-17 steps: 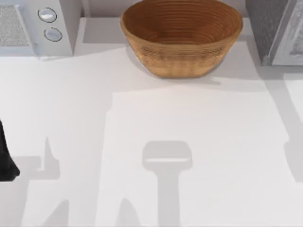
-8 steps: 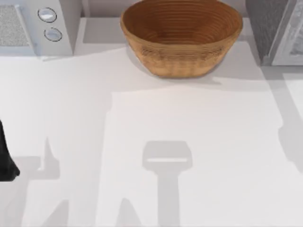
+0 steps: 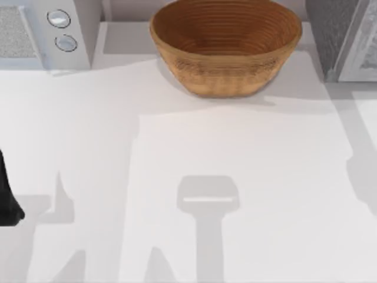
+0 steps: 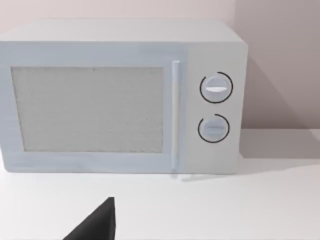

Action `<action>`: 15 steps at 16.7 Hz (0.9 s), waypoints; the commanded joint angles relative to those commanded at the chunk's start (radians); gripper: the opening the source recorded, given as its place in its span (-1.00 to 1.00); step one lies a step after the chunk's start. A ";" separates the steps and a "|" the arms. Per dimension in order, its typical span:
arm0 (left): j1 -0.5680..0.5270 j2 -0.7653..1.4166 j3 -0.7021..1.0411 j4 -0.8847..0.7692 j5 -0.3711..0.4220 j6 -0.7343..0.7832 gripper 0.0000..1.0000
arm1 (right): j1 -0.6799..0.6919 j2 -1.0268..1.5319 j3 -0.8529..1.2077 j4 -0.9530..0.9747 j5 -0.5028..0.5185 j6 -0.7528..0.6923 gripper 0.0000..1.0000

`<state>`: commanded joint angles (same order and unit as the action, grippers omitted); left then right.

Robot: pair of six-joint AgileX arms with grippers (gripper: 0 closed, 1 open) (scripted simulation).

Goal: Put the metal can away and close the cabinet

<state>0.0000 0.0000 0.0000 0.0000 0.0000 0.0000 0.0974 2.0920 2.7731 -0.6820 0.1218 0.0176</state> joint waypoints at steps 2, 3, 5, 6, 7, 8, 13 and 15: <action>0.000 0.000 0.000 0.000 0.000 0.000 1.00 | 0.000 0.000 0.000 0.000 0.000 0.000 0.06; 0.000 0.000 0.000 0.000 0.000 0.000 1.00 | 0.000 0.000 0.000 0.000 0.000 0.000 0.21; 0.000 0.000 0.000 0.000 0.000 0.000 1.00 | 0.000 0.000 0.000 0.000 0.000 0.000 0.51; 0.000 0.000 0.000 0.000 0.000 0.000 1.00 | 0.000 0.000 0.000 0.000 0.000 0.000 0.66; 0.000 0.000 0.000 0.000 0.000 0.000 1.00 | 0.000 0.000 0.000 0.000 0.000 0.000 0.81; 0.000 0.000 0.000 0.000 0.000 0.000 1.00 | 0.000 0.000 0.000 0.000 0.000 0.000 0.96; 0.000 0.000 0.000 0.000 0.000 0.000 1.00 | 0.000 0.000 0.000 0.000 0.000 0.000 1.00; 0.000 0.000 0.000 0.000 0.000 0.000 1.00 | 0.000 0.000 0.000 0.000 0.000 0.000 1.00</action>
<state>0.0000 0.0000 0.0000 0.0000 0.0000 0.0000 0.0974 2.0920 2.7731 -0.6820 0.1218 0.0176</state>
